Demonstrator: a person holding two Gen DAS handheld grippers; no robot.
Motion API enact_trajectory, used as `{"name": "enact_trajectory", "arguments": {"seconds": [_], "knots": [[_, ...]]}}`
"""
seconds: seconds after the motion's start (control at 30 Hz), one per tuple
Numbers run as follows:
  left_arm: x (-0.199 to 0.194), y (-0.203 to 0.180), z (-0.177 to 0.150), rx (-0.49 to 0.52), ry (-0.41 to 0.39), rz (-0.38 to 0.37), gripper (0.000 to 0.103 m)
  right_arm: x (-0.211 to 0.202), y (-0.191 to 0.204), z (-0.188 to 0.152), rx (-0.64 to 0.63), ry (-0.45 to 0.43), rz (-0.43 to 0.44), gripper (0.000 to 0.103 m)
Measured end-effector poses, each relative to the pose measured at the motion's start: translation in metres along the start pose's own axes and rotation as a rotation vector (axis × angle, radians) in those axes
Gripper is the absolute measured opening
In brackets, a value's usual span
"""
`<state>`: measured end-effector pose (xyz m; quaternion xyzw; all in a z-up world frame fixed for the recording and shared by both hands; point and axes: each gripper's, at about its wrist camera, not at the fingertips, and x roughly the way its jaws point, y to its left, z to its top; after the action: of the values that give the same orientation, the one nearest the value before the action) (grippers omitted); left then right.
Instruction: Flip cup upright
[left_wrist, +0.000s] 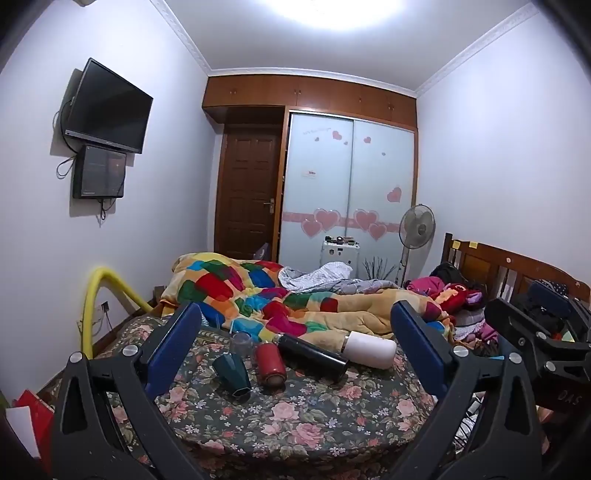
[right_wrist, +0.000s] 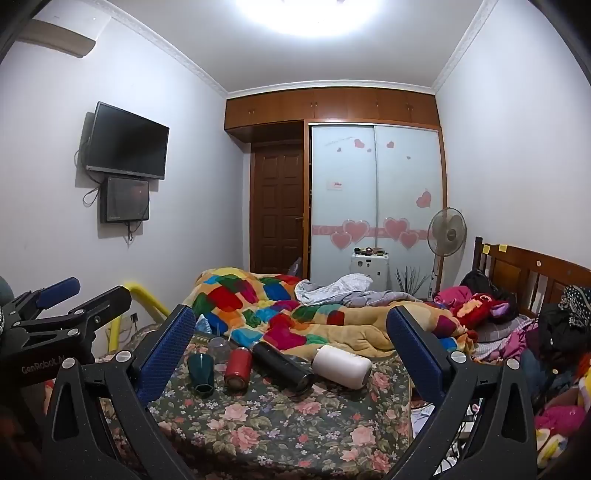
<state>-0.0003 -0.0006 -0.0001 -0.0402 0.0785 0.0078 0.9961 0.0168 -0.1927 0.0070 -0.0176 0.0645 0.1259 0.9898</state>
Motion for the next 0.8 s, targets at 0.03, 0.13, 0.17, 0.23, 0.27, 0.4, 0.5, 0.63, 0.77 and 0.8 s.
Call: {"name": "enact_trajectory", "arguments": {"seconds": [0.03, 0.13, 0.17, 0.23, 0.27, 0.4, 0.5, 0.63, 0.77, 0.8], "knots": [[0.0, 0.0, 0.0, 0.001, -0.002, 0.001, 0.103, 0.0, 0.0, 0.0, -0.003, 0.001, 0.0, 0.103], [-0.002, 0.002, 0.002, -0.019, -0.015, -0.002, 0.103, 0.001, 0.001, 0.0, -0.003, 0.01, -0.002, 0.103], [-0.002, 0.002, 0.002, -0.019, -0.013, 0.0, 0.103, 0.001, 0.001, 0.0, -0.002, 0.008, -0.001, 0.103], [0.003, 0.001, 0.0, -0.019, -0.011, 0.004, 0.103, 0.001, 0.001, 0.0, -0.001, 0.007, 0.0, 0.103], [0.005, 0.002, 0.002, -0.022, -0.009, 0.007, 0.103, 0.001, 0.001, 0.0, 0.0, 0.011, -0.001, 0.103], [0.007, 0.007, 0.0, -0.022, -0.018, 0.032, 0.103, 0.001, 0.001, 0.0, 0.002, 0.014, 0.001, 0.103], [0.0, 0.011, 0.001, -0.027, -0.021, 0.049, 0.103, 0.002, 0.001, 0.0, 0.002, 0.016, 0.001, 0.103], [0.001, 0.011, -0.002, -0.029, -0.018, 0.046, 0.103, 0.002, 0.001, 0.0, 0.001, 0.017, 0.0, 0.103], [0.003, 0.009, -0.003, -0.016, -0.015, 0.057, 0.103, 0.002, -0.003, 0.002, 0.0, 0.019, 0.002, 0.103], [0.004, 0.009, -0.004, -0.014, -0.014, 0.06, 0.103, 0.004, 0.002, 0.0, -0.002, 0.021, 0.001, 0.103]]}}
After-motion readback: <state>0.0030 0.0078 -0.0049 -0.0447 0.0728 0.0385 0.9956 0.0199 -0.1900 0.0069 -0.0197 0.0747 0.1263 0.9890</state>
